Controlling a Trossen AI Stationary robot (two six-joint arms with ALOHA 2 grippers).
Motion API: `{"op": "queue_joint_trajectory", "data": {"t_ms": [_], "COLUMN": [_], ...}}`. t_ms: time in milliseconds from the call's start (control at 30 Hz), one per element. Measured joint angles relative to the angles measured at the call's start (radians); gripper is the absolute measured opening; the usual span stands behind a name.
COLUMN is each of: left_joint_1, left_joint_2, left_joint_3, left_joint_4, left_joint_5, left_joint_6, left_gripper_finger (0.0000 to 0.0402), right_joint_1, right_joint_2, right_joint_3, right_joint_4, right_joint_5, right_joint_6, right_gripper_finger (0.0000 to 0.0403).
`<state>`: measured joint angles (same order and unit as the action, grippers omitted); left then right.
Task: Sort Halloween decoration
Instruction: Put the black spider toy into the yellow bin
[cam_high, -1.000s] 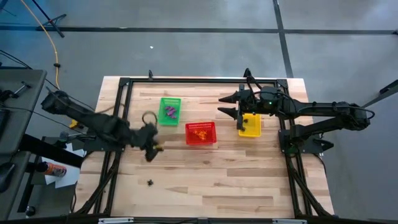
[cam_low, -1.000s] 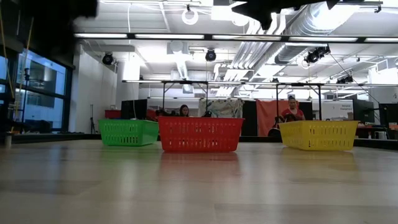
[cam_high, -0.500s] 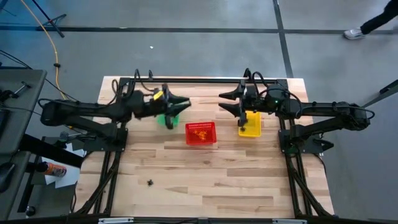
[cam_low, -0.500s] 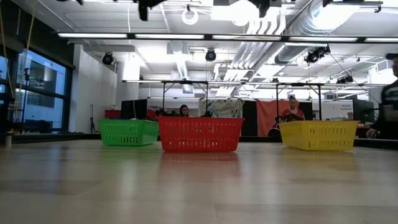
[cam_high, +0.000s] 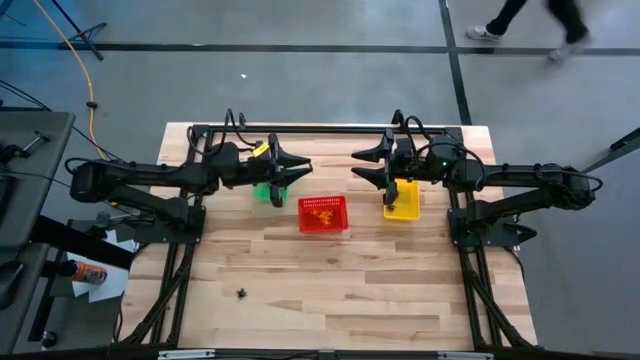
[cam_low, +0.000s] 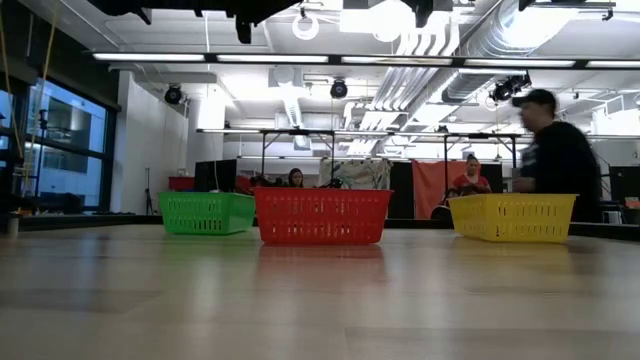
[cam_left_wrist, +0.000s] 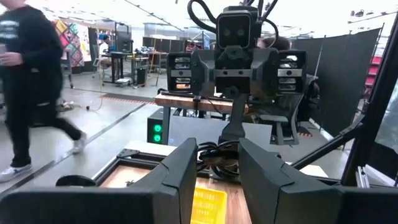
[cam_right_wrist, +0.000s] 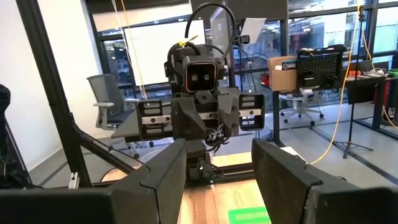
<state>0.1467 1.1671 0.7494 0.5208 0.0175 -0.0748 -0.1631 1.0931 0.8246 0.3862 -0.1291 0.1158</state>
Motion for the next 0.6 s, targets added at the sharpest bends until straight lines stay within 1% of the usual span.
{"op": "queue_joint_trajectory", "data": {"t_ms": [200,333,467,600], "left_joint_1": [0.0,0.001,0.011,0.009], "left_joint_2": [0.0,0.047,0.192,0.409], "left_joint_3": [0.0,0.003,0.067,0.197], "left_joint_4": [0.0,-0.009,-0.076,-0.09], "left_joint_5": [-0.002,-0.064,-0.066,-0.026], "left_joint_6": [0.0,-0.008,-0.028,-0.019], "left_gripper_finger": [0.0096,0.0096,0.0096,0.0096], "right_joint_1": [0.0,0.0,-0.001,-0.001], "right_joint_2": [0.0,-0.004,-0.012,-0.028], "right_joint_3": [0.0,0.0,0.0,0.0], "right_joint_4": [0.0,0.017,0.053,0.075], "right_joint_5": [0.0,0.002,0.005,0.015], "right_joint_6": [-0.003,-0.01,-0.011,-0.011], "right_gripper_finger": [0.0177,0.0177,0.0177,0.0177]}}
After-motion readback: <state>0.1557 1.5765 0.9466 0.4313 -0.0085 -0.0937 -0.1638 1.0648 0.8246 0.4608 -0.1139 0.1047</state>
